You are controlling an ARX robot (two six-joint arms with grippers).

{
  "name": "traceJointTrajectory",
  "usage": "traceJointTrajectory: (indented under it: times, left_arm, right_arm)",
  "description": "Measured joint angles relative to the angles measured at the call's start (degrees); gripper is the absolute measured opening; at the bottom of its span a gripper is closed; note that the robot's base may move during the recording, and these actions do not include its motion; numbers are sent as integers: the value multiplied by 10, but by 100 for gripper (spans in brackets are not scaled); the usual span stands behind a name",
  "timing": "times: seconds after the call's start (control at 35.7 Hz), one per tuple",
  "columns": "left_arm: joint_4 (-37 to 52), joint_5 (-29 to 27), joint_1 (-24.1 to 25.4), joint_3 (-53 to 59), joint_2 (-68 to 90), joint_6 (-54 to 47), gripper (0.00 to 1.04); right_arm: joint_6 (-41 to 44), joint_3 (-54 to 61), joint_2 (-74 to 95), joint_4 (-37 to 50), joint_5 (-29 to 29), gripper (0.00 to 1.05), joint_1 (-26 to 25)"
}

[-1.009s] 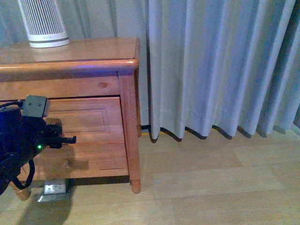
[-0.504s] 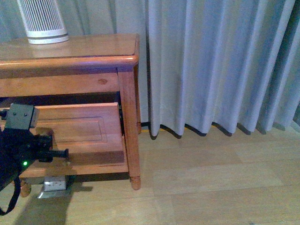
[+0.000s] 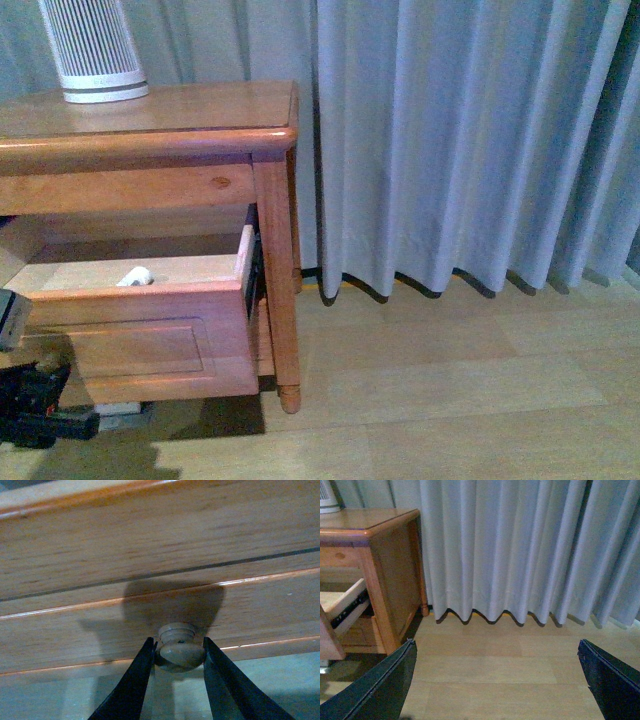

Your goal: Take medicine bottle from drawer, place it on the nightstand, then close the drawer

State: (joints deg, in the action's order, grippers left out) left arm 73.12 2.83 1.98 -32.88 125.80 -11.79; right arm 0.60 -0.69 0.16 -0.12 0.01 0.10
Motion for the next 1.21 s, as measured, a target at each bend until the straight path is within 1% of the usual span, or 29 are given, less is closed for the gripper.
traceJointTrajectory:
  times: [0.08,0.11,0.17,0.25,0.36,0.45,0.56,0.59,0.62,0.78,0.84,0.92,1.09,1.21]
  left_arm:
    - [-7,2,0,14,-9,-2,25]
    - [-11,2,0,14,-11,-4,31]
    - [-17,5,0,14,-13,-5,39]
    - [-40,11,-4,14,-21,-4,55]
    - [-60,19,-5,16,-33,0,69]
    - [-77,22,-3,20,-55,9,85]
    - [-96,33,7,22,-92,19,98]
    - [-99,33,12,26,-110,20,99]
    - [-108,35,22,29,-136,24,98]
    - [-152,41,56,40,-244,42,98]
    - [-162,44,62,45,-275,47,98]
    - [-193,47,66,65,-363,60,98]
    - [-272,48,39,125,-531,73,98]
    - [-381,51,1,170,-690,86,98]
  right_arm:
    - [0,0,0,0,0,98,0]
    - [0,0,0,0,0,98,0]
    - [0,0,0,0,0,98,0]
    - [0,0,0,0,0,98,0]
    - [0,0,0,0,0,98,0]
    - [0,0,0,0,0,98,0]
    - [0,0,0,0,0,98,0]
    - [0,0,0,0,0,98,0]
    - [0,0,0,0,0,98,0]
    - [0,0,0,0,0,98,0]
    - [0,0,0,0,0,98,0]
    - [0,0,0,0,0,98,0]
    - [0,0,0,0,0,98,0]
    - [0,0,0,0,0,98,0]
